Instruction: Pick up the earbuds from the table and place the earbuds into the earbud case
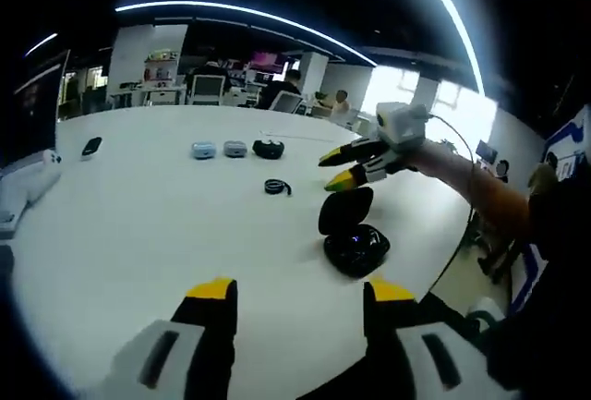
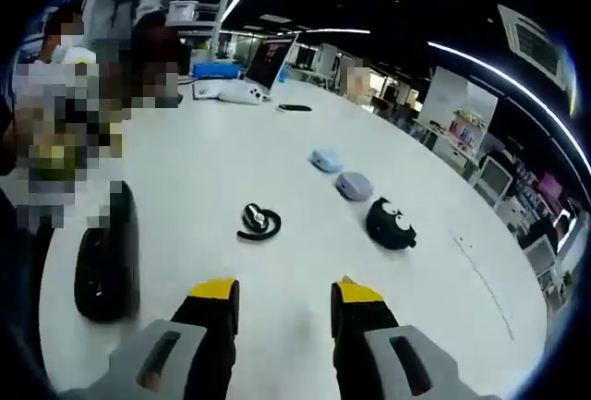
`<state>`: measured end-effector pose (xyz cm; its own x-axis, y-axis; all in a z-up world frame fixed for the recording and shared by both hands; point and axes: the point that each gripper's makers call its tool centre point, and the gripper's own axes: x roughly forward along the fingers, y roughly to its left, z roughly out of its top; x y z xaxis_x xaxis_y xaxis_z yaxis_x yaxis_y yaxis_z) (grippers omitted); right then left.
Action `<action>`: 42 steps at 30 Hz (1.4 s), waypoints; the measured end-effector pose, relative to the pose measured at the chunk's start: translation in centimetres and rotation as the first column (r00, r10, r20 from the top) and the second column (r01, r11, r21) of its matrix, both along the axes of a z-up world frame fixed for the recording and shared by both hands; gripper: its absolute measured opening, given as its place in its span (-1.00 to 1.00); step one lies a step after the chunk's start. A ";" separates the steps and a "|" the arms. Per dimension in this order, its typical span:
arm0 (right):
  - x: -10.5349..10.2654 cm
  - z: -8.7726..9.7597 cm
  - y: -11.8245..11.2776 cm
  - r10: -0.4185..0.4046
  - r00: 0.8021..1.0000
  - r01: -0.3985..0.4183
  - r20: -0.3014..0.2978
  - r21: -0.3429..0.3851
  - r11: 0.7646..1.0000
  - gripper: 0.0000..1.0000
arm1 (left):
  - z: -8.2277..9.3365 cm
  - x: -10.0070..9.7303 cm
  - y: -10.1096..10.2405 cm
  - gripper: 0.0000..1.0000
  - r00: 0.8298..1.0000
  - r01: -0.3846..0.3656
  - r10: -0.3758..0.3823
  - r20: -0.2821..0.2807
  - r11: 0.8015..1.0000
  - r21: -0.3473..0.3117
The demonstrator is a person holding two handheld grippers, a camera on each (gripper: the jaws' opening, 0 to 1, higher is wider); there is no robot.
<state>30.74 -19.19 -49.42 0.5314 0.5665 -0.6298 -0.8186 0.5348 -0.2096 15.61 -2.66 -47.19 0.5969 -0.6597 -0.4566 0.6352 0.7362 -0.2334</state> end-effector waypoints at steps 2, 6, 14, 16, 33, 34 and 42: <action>0.7 -0.2 0.5 0.007 1.000 -0.007 -0.003 -0.011 1.000 -0.25 | -0.1 -0.2 0.2 0.13 1.000 -0.002 0.002 -0.003 1.000 0.000; 1.8 -0.6 1.9 0.024 1.000 -0.024 -0.013 -0.035 0.999 -0.26 | -0.5 -0.2 1.4 0.13 1.000 -0.013 0.013 -0.012 1.000 -0.003; 1.4 -0.9 3.5 0.063 0.998 -0.064 -0.016 -0.060 0.996 -0.26 | -0.7 -0.1 2.9 0.13 0.999 -0.035 0.034 -0.022 0.999 -0.019; 1.2 -0.8 3.9 0.073 0.997 -0.073 -0.008 -0.064 0.995 -0.27 | -0.8 0.0 3.1 0.13 0.999 -0.037 0.036 -0.024 0.999 -0.020; 2.6 -1.0 6.6 0.094 0.996 -0.094 -0.004 -0.079 0.992 -0.26 | -0.9 -0.5 3.5 0.12 0.999 -0.042 0.042 -0.026 0.999 -0.032; 2.8 -0.9 6.7 0.091 0.996 -0.091 -0.003 -0.077 0.993 -0.26 | -0.9 -0.5 3.6 0.12 0.999 -0.042 0.041 -0.025 0.999 -0.033; 4.4 -0.7 7.5 0.046 0.999 -0.047 -0.009 -0.044 0.998 -0.26 | -1.1 -0.8 3.3 0.11 0.999 -0.039 0.038 -0.029 0.999 -0.035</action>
